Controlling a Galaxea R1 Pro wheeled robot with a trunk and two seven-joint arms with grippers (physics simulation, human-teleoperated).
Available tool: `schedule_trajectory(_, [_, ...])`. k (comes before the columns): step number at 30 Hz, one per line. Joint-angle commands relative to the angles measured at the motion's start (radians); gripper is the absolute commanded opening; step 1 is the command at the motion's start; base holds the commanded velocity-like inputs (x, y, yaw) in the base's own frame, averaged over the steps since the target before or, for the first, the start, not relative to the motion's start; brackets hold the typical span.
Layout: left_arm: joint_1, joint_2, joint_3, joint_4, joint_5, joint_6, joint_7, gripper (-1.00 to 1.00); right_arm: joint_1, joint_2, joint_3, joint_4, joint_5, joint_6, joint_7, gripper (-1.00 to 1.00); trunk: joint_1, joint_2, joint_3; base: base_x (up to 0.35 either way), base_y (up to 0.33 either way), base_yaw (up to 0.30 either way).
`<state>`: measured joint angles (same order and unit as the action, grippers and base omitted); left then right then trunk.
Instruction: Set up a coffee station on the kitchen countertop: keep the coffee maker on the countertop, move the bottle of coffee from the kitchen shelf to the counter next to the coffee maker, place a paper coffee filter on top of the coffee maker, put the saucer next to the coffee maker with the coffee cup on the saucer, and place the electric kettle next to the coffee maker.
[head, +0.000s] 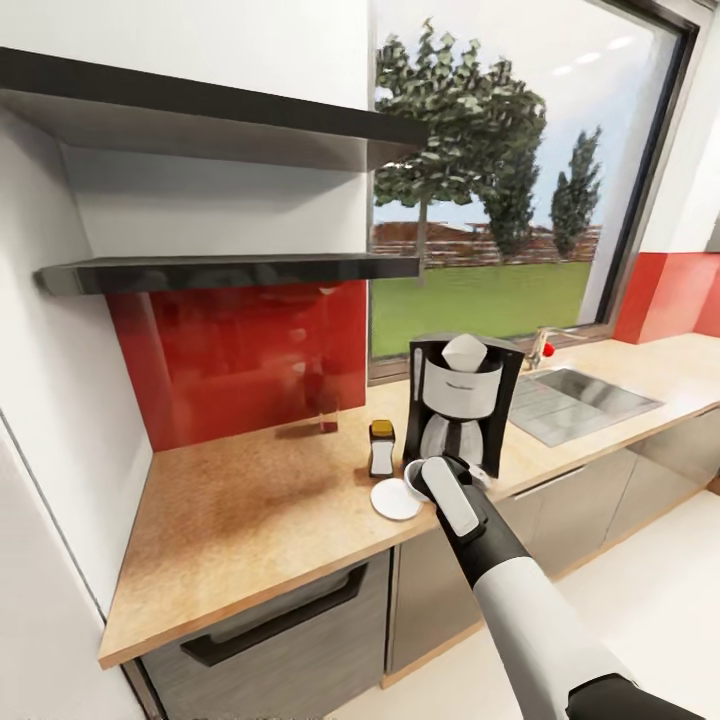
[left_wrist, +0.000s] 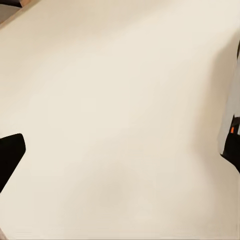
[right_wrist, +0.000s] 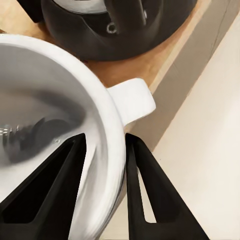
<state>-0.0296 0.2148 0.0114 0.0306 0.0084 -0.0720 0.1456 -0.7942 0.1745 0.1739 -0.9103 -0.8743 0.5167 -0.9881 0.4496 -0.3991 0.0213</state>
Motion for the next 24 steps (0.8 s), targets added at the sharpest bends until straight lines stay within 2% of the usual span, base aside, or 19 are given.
schedule_trajectory(1, [-0.001, 0.000, 0.001, 0.003, 0.001, -0.006, 0.001, 1.00, 0.000, 0.000, 0.001, -0.001, -0.003, 0.006, -0.006, -1.00, 0.000, -0.001, -0.001, 0.000, 0.000, 0.124])
schedule_trajectory(6, [-0.001, 0.000, 0.001, 0.003, 0.001, -0.006, 0.000, 1.00, 0.000, 0.000, 0.001, 0.068, -0.004, 0.006, -0.006, -1.00, 0.000, -0.001, -0.001, 0.000, 0.000, 0.020])
schedule_trajectory(18, [-0.001, 0.000, 0.001, 0.003, 0.001, -0.006, 0.000, 1.00, 0.000, 0.000, 0.001, 0.074, -0.005, 0.006, -0.005, -1.00, 0.000, -0.001, -0.004, 0.003, 0.000, 0.024])
schedule_trajectory(20, [-0.001, 0.000, 0.001, 0.003, 0.001, -0.006, 0.000, 1.00, 0.000, 0.000, 0.001, 0.074, -0.005, 0.006, 0.018, -1.00, 0.000, -0.001, -0.005, 0.063, 0.000, 0.153])
schedule_trajectory(22, [-0.001, 0.000, 0.001, 0.003, 0.001, -0.006, 0.001, 1.00, 0.000, 0.000, 0.000, 0.076, -0.003, 0.006, 0.068, -1.00, 0.000, -0.001, -0.007, 0.104, 0.011, 0.124])
schedule_trajectory(24, [-0.001, 0.000, 0.001, 0.003, 0.001, -0.006, 0.000, 1.00, 0.000, 0.000, 0.000, 0.077, -0.003, 0.006, 0.078, -1.00, 0.000, -0.001, -0.007, 0.172, 0.103, 0.042])
